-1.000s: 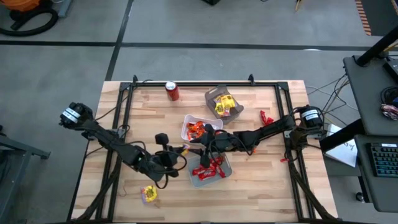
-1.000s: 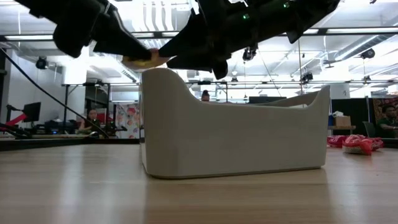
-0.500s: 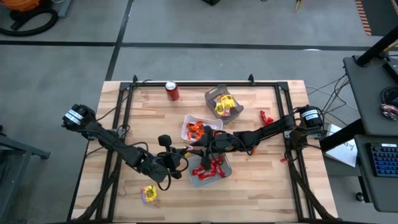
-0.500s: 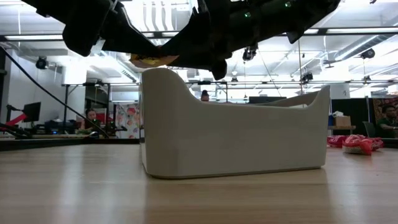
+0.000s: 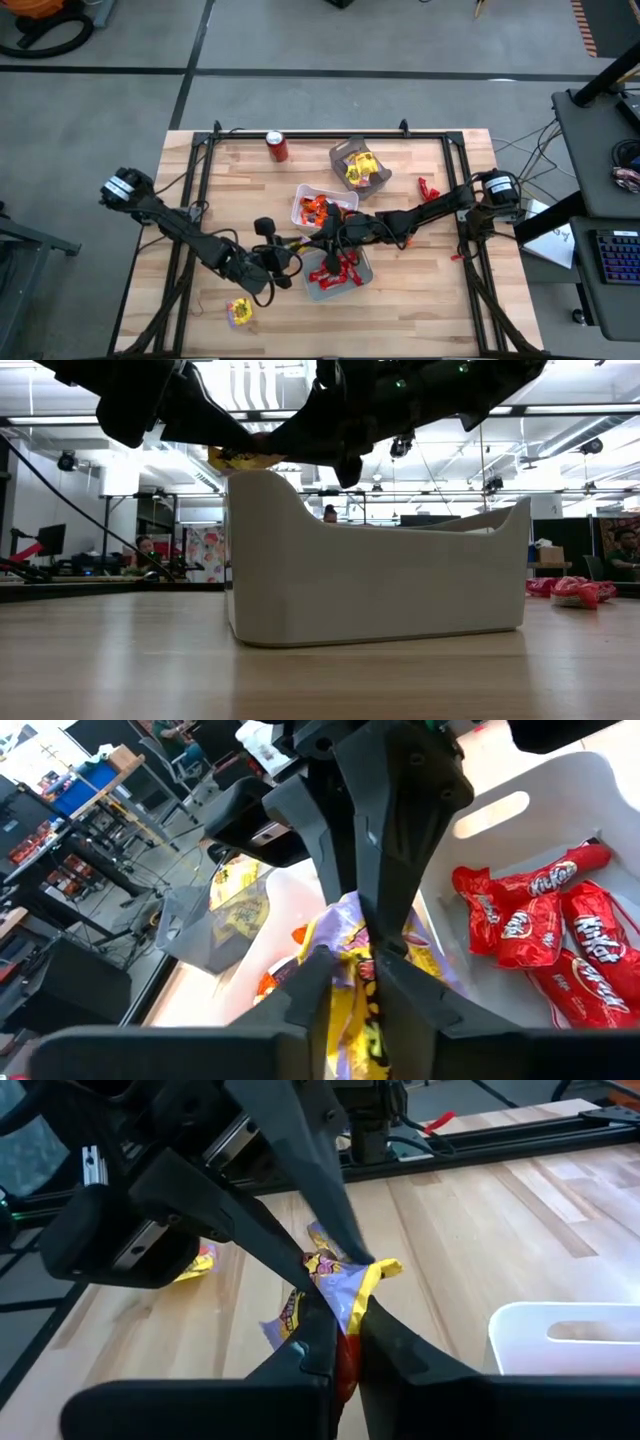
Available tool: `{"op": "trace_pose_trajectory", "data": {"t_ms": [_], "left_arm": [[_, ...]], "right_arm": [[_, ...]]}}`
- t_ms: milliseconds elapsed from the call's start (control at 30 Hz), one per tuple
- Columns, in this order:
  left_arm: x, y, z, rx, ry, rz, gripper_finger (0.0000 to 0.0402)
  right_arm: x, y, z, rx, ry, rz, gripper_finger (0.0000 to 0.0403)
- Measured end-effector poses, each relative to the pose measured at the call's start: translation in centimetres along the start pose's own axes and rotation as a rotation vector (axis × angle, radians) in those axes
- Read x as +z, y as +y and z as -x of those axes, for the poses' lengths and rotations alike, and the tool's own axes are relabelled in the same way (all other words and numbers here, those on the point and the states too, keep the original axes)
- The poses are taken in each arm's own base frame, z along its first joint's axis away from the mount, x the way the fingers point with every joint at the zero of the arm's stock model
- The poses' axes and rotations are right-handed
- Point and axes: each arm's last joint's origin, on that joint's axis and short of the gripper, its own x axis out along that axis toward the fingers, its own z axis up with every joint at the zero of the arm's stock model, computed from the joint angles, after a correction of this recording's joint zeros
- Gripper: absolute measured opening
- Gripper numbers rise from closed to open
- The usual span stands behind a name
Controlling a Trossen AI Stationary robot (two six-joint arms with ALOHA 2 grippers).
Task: Sort candy
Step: Put the yellow candy pack into the black bin
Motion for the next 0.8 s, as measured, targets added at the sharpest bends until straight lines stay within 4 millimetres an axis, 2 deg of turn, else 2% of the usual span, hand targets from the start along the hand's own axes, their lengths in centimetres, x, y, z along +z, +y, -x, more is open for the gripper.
{"op": "trace_pose_trajectory", "data": {"t_ms": [200,433,600,800], "left_arm": [[0.0,0.4,0.2,0.001,0.012,0.013,0.0096],[0.0,1.6,1.0,0.002,0.032,0.062,0.0104],[-0.6,2.0,1.3,0.004,0.050,0.086,0.0104],[-1.3,2.2,1.4,0.012,0.088,0.089,0.0104]], "right_arm": [[0.3,-0.5,0.2,-0.015,0.010,0.009,0.0014],[0.9,-2.7,1.1,-0.117,0.080,0.019,0.0013],[1.5,-5.9,2.5,-0.305,0.168,0.045,0.0013],[2.7,-11.2,5.6,-0.619,0.273,0.036,0.0013]]}}
